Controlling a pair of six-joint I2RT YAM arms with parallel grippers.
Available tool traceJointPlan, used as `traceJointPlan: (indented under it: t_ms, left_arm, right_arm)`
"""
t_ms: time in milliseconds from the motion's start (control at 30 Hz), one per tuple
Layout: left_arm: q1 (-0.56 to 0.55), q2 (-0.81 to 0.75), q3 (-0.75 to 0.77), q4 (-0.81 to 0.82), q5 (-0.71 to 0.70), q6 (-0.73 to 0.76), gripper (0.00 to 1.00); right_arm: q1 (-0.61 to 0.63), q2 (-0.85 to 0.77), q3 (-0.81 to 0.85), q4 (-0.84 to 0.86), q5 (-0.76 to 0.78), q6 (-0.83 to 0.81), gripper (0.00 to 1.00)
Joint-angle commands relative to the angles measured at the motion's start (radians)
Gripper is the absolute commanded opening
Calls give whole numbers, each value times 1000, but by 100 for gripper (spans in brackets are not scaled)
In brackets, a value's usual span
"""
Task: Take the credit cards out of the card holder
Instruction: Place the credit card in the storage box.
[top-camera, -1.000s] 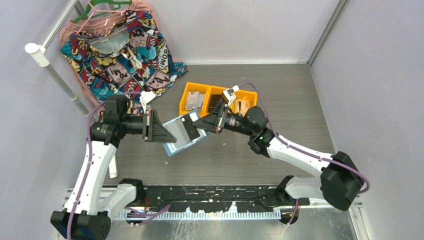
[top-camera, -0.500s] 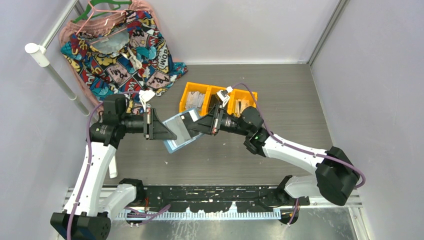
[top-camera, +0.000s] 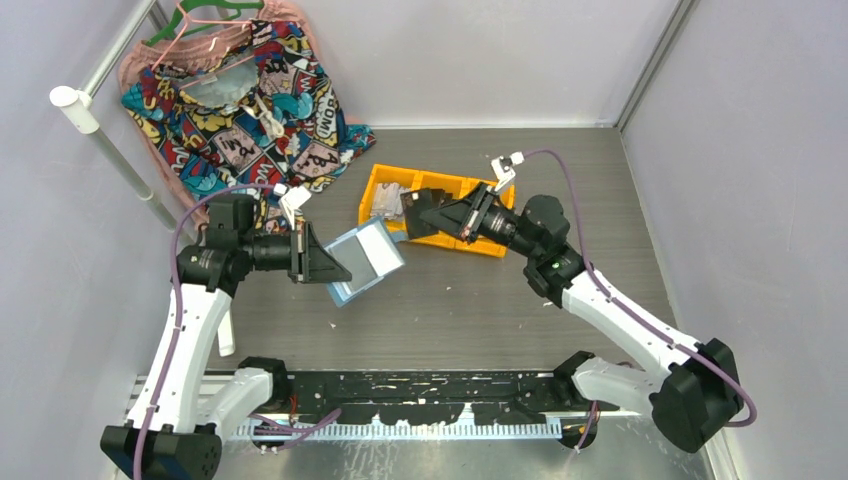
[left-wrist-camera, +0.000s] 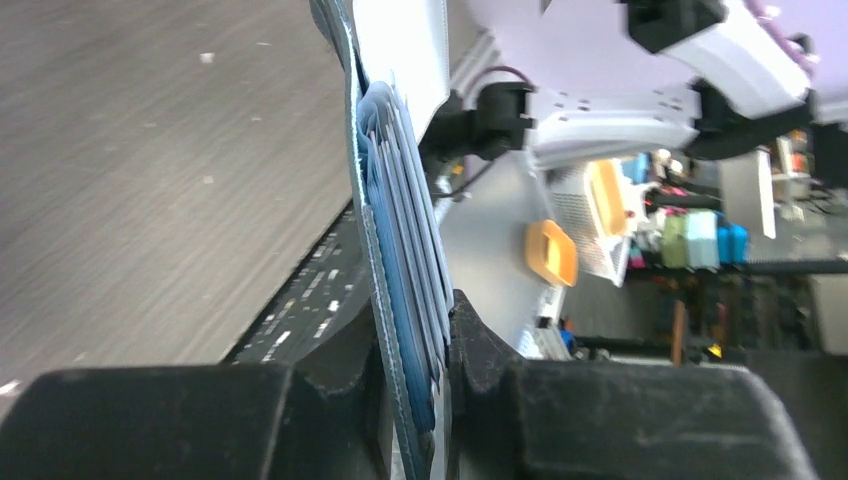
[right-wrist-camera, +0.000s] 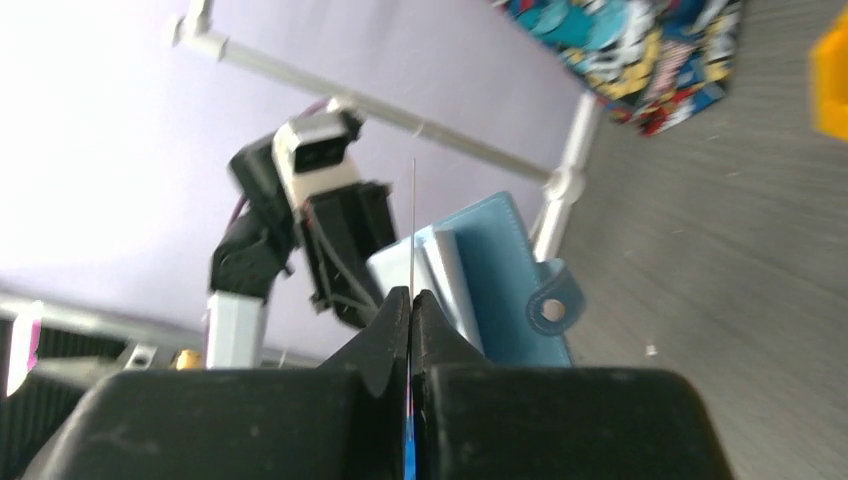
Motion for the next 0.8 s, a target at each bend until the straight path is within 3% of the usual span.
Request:
traceJointPlan:
  t_ms: [0,167,367,600,767]
  left_arm:
    - [6,3,67,-94,-203,144,0]
    - [6,8,66,-132,-233,190,0]
    - [6,-1,63,-156,-201,209,0]
    - [5,-18,49,-168,-116,219,0]
    - [6,-26,42,-172,-59,222,0]
  right_arm:
    - [-58,-2,78,-292,229,-120,1]
    - [-59,162,160,-450,497,-214,1]
    - [-51,375,268,-468,690,-263,1]
    - [-40,598,396,-436,763,-252,1]
    - [-34,703,456,-381,760,-246,9]
